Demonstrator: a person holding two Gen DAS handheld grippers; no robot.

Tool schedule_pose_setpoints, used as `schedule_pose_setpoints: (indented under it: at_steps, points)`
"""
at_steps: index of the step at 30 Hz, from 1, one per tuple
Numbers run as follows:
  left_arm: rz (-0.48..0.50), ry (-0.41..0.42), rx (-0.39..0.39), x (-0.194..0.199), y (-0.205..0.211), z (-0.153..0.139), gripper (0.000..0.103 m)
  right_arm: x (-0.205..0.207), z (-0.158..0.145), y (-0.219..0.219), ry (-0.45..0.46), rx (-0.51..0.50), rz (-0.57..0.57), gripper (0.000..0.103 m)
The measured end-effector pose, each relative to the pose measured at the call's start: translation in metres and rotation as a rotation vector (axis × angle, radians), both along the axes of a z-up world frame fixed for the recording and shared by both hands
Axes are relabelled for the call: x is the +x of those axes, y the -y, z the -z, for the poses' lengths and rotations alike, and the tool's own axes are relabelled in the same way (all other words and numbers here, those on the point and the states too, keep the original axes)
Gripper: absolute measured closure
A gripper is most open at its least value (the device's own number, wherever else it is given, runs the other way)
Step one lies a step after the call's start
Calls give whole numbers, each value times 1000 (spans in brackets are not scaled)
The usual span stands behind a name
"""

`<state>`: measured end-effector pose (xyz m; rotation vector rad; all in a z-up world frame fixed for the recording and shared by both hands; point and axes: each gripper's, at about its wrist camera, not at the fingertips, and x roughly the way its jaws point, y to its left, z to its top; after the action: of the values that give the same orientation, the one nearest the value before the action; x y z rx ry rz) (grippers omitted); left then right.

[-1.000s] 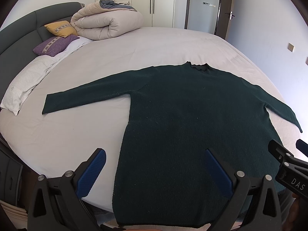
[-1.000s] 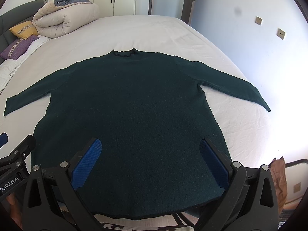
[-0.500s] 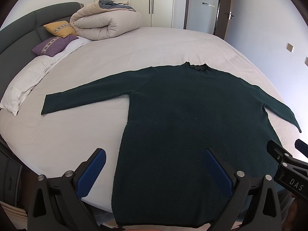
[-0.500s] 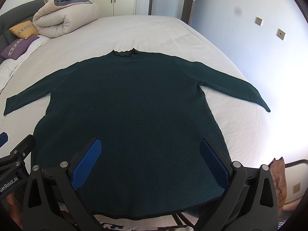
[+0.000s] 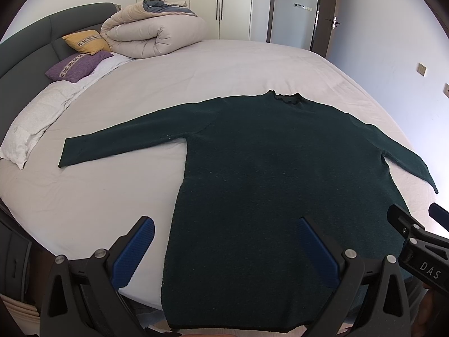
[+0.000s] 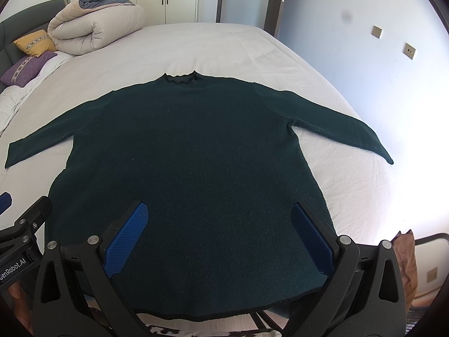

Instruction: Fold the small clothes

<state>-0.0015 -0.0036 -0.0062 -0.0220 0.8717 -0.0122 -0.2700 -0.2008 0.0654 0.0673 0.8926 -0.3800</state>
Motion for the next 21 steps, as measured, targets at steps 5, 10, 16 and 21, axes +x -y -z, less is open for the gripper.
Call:
schedule_pose_setpoints:
  at_steps: [5,10,16,21]
  points:
    - [1,-2,-2,0,0,0,0,0,0,0,-1,0,0,0]
    - [2,-3,-6,-2,-1,0,0,-1,0,0,-3,0,0,0]
    - [3,-5,-10,-2,-4,1,0,-1,1,0,-5,0,1,0]
    - [4,-6,-9,-2,-4,1,0,-1,2,1,-5,-2,1,0]
